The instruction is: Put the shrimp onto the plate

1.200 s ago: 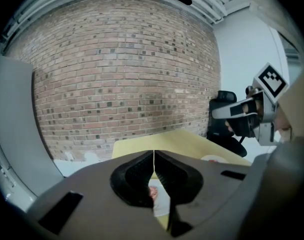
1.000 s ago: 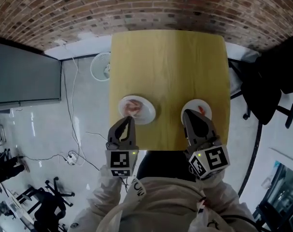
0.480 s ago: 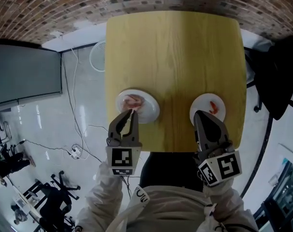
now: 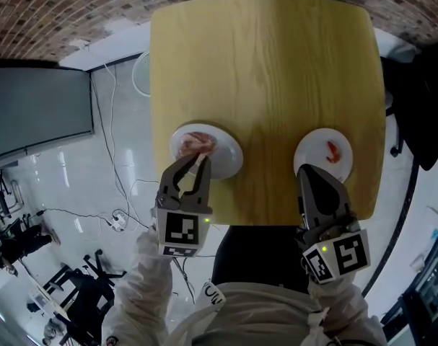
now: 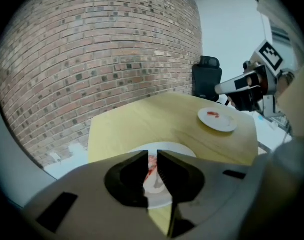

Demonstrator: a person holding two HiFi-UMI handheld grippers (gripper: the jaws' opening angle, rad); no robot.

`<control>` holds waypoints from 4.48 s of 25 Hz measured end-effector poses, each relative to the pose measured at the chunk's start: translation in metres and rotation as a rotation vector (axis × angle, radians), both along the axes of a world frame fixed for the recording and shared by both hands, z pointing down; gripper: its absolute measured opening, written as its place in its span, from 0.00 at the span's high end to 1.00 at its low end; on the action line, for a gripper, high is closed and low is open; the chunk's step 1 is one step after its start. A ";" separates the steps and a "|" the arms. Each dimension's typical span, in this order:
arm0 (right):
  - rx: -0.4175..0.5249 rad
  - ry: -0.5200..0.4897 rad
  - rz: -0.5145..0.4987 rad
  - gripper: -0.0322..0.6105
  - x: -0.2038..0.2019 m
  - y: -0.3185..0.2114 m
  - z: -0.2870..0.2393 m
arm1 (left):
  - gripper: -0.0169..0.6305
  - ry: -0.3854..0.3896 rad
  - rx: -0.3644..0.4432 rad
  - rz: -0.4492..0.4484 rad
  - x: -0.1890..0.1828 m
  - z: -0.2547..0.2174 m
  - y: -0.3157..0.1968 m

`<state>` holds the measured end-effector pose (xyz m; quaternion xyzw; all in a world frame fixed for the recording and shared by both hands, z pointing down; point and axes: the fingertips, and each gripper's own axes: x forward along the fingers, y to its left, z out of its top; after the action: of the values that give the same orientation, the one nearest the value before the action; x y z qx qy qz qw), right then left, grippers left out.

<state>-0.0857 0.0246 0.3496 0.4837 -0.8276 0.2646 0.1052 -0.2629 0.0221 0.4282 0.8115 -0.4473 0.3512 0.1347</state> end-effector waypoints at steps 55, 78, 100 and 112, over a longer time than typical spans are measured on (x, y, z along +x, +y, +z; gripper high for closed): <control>-0.054 -0.045 0.137 0.91 0.019 0.018 0.017 | 0.91 -0.178 -0.216 0.376 0.013 0.039 0.007; -0.033 -0.077 0.267 0.91 0.125 0.034 0.007 | 0.92 -0.179 -0.111 0.485 0.138 0.000 -0.005; -0.057 -0.099 0.371 0.91 0.235 0.063 0.015 | 0.92 -0.330 -0.035 0.655 0.274 0.029 -0.002; -0.052 -0.120 0.382 0.91 0.252 0.063 0.016 | 0.91 -0.352 -0.037 0.698 0.292 0.039 0.000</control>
<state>0.1660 0.0875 0.3653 0.6123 -0.7184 0.3297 0.0159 0.0287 0.0223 0.4675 0.8396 -0.1542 0.5177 -0.0572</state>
